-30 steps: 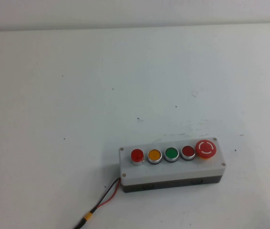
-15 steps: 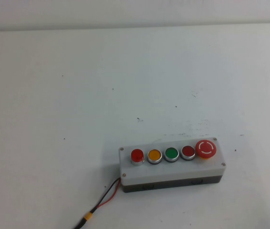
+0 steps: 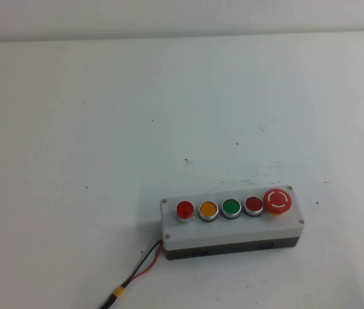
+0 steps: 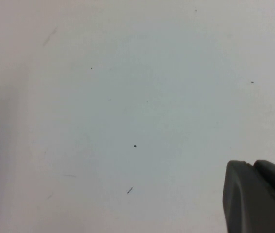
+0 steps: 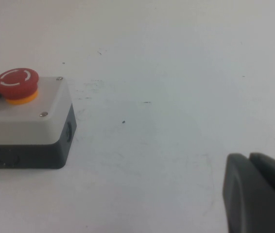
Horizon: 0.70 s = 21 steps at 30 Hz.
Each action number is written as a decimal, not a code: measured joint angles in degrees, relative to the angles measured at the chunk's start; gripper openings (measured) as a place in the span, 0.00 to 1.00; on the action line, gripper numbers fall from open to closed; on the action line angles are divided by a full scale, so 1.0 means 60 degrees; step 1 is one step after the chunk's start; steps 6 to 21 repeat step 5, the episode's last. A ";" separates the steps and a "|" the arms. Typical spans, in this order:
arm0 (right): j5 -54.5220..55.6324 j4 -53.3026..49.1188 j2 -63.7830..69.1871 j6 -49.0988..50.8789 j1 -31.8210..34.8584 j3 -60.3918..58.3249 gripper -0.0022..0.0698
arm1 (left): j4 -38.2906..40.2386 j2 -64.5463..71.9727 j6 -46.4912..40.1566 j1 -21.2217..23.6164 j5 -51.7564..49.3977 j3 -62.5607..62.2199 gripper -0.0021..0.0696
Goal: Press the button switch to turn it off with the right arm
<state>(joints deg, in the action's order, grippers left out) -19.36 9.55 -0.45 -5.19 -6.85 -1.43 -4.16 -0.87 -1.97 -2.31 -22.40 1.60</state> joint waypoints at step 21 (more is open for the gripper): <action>0.0000 0.0000 0.0000 0.0015 0.0000 0.0000 0.01 | 0.0000 0.0000 0.0000 0.0000 0.0000 0.0000 0.03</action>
